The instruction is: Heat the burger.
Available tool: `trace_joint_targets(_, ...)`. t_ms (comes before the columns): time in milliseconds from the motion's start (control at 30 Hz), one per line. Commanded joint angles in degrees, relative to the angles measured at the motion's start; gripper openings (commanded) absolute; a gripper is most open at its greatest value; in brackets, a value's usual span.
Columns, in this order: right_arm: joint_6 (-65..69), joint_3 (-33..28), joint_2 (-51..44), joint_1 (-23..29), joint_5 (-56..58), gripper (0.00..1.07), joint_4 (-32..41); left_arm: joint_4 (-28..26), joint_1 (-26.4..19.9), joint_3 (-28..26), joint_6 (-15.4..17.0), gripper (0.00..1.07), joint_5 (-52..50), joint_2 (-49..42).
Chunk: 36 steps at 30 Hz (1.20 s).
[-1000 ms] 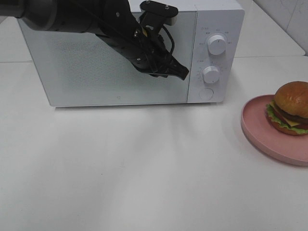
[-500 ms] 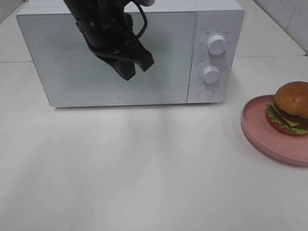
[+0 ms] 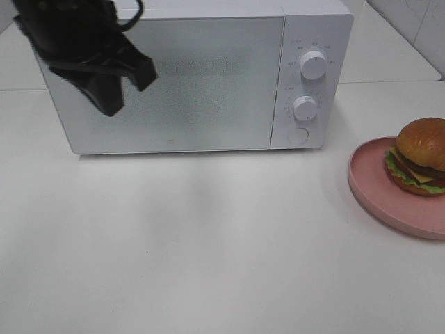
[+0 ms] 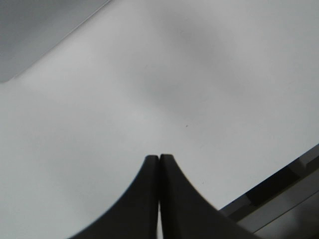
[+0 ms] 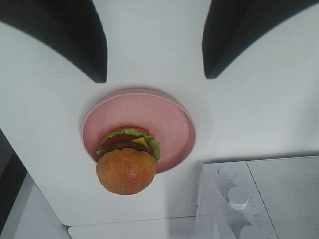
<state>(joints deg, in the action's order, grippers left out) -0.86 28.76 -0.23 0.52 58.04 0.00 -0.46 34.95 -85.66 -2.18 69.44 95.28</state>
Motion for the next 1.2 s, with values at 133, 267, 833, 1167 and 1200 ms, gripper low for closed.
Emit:
trace_joint_targets(133,0.5,-0.1,-1.5,-0.3,-0.6,0.55,0.0,0.0,-9.3,11.6,1.4,0.00,4.0,-10.1)
trace_joint_targets(267,0.5,-0.1,-1.5,-0.3,-0.6,0.55,0.0,-0.6,-17.2,18.4,1.1,0.00,4.0,-17.1)
trace_joint_targets(833,0.9,-0.1,-1.5,-0.3,-0.6,0.55,0.0,-0.5,-32.2,38.0,0.8,0.00,1.6,-52.9)
trace_joint_targets(1167,0.9,-0.1,-1.5,-0.3,-0.6,0.55,0.0,-1.9,-32.2,48.5,-1.5,0.00,-0.7,-75.0)
trace_joint_targets(1200,0.9,-0.1,-1.5,-0.3,-0.6,0.55,0.0,-3.7,-32.2,51.6,-4.9,0.00,-2.8,-79.5)
